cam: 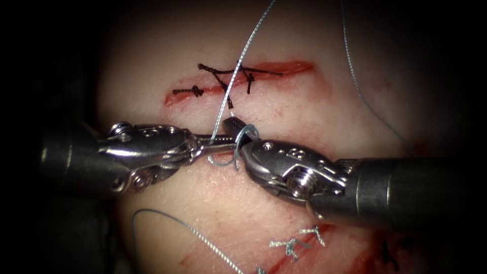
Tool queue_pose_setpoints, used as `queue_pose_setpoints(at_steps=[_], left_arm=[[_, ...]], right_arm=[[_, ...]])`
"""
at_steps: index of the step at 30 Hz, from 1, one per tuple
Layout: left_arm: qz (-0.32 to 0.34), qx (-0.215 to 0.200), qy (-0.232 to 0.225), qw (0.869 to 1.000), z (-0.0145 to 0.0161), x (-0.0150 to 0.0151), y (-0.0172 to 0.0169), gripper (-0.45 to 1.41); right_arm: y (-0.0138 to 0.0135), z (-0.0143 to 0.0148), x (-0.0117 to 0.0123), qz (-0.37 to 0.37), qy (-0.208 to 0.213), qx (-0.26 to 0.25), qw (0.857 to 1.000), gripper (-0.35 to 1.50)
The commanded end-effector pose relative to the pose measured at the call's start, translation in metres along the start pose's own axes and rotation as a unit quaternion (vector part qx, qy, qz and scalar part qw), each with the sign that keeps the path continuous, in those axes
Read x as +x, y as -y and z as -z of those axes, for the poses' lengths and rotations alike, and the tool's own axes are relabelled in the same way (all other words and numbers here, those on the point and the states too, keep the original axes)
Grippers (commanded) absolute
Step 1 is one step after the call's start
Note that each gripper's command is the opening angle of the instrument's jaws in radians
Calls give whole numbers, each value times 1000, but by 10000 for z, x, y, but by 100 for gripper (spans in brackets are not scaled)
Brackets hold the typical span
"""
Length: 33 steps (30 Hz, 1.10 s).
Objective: Wound Closure
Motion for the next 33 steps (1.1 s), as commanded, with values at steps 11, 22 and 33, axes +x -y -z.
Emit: queue_pose_setpoints(at_steps=[11,22,33], left_arm=[[-3,-1,0,1000,-6,-3,1,-45],[-3,1,-1,1000,-9,-3,0,-45],[-3,0,1,1000,-13,-3,2,-45]], right_arm=[[5,-4,-1,1,-1,2,1000,44],[-2,-12,-4,1,-3,-1,1000,29],[-7,-25,-8,-3,-5,-2,1000,63]])
